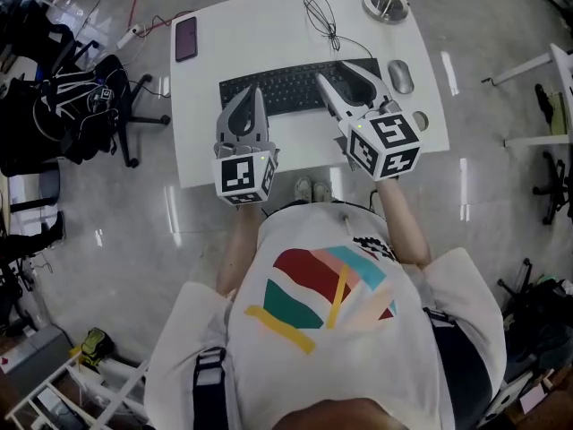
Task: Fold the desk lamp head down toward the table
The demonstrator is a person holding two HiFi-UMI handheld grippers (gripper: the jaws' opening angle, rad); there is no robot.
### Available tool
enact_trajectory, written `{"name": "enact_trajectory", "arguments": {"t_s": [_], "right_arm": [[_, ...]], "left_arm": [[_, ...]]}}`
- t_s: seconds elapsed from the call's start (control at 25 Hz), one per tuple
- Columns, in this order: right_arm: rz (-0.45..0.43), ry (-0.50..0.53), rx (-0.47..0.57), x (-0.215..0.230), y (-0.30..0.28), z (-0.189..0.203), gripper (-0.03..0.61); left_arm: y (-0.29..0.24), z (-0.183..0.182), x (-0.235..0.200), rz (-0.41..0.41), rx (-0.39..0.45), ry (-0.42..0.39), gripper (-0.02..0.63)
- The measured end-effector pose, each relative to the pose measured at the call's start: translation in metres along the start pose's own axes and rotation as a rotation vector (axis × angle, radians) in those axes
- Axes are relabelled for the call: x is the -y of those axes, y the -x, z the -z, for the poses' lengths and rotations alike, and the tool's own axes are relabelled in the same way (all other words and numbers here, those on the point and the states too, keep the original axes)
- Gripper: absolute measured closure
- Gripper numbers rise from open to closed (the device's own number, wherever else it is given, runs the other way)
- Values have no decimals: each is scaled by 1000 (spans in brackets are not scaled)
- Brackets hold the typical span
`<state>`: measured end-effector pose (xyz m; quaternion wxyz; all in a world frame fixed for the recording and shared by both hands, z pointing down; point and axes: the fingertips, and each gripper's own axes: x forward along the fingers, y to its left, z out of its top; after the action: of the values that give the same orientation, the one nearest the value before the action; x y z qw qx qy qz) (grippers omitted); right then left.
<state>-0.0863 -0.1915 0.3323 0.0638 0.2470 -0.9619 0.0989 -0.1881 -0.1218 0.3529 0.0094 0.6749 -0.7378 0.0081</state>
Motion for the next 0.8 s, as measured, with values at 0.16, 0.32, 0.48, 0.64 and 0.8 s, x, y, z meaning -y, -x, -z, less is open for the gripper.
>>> {"name": "enact_trajectory", "arguments": {"t_s": [0.16,0.32,0.48,0.64,0.8], "right_arm": [[13,5,-8,-5,8,9,472],[54,-2,-7,-3,18,12,510],[73,-6,3,3,25,9,549],[96,-10,-1,9,29,11,566],[104,-31,-7,13,31,14,568]], "left_arm": [[6,-2,1,7,4,-1,569],[10,-3,-1,6,4,-9,569],[8,-10,0,4,19,-2,569],[6,-12,6,19,26,1,569],[4,-13,16,36,26,-2,569]]}}
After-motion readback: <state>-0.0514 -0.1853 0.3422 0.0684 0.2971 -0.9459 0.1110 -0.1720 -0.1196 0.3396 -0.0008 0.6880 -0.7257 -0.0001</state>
